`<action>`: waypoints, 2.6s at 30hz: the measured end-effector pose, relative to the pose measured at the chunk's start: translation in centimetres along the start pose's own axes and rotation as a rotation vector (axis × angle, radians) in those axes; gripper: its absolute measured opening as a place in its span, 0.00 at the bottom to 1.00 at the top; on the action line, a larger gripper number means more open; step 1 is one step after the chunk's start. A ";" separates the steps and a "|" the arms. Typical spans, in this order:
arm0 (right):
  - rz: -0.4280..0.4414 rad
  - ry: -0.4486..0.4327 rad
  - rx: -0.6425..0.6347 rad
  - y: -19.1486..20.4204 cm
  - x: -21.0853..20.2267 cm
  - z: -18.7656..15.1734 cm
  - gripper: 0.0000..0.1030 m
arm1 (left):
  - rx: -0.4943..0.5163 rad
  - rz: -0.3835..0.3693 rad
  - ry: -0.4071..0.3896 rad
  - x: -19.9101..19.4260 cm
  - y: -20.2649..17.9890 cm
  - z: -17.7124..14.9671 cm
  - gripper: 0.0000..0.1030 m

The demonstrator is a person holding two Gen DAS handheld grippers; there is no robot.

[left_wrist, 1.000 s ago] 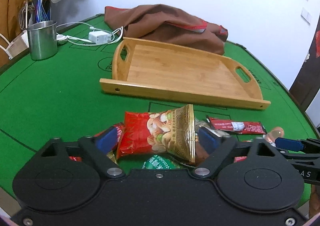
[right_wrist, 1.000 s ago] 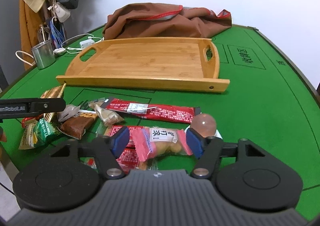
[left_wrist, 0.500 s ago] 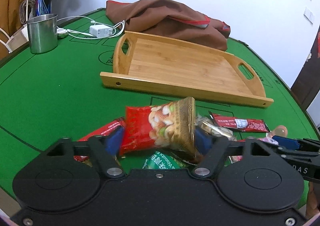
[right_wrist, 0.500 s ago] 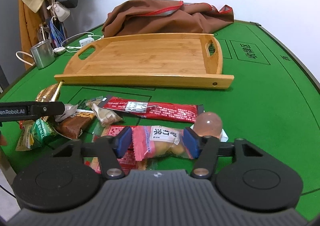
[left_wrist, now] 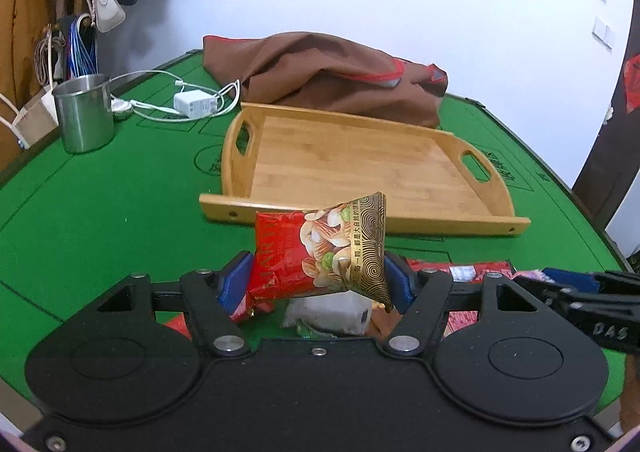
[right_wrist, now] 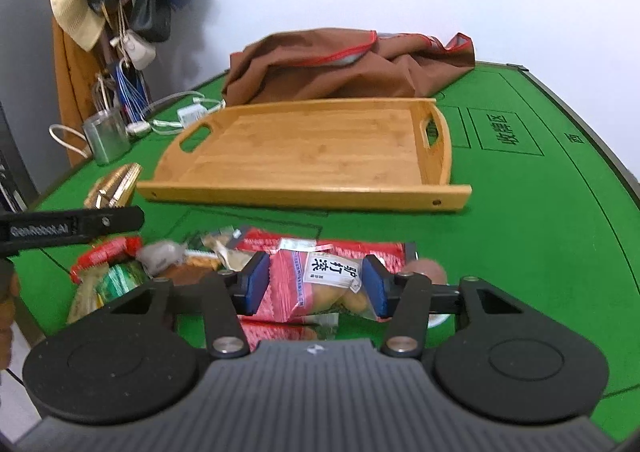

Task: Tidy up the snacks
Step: 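Carry nut bag with left tool onto tray while right tool places pink pastry there, then open both tools and withdraw them back over the remaining snacks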

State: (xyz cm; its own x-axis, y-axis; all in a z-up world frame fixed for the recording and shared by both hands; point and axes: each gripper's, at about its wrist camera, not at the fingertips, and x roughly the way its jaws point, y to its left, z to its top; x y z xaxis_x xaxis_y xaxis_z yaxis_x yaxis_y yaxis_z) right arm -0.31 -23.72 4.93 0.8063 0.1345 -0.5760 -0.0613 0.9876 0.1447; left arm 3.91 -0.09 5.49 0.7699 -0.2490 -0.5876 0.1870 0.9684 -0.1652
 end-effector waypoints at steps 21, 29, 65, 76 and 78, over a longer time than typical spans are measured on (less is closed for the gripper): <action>0.010 0.085 -0.001 -1.4 7.0 10.9 0.53 | -0.008 -0.038 0.118 7.0 0.3 10.2 0.64; -0.085 0.128 -0.058 -1.5 12.0 13.1 0.53 | 0.001 -0.019 0.188 12.7 -0.4 12.4 0.64; -0.071 0.141 -0.039 -2.0 12.6 10.8 0.62 | 0.126 0.085 0.213 18.3 -2.5 9.5 0.84; 0.000 0.065 -0.074 -1.4 7.4 8.4 0.85 | 0.182 0.045 0.104 11.9 -2.1 7.8 0.98; 0.010 0.055 -0.083 -1.3 6.6 7.7 0.87 | 0.189 0.033 0.076 10.4 -2.0 7.2 0.99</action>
State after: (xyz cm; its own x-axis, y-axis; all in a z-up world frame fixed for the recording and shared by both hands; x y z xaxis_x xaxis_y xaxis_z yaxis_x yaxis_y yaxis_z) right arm 9.61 -24.70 7.16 0.7719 0.1467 -0.6186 -0.1199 0.9891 0.0850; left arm 15.92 -4.52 5.40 0.7310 -0.2104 -0.6491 0.2789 0.9603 0.0029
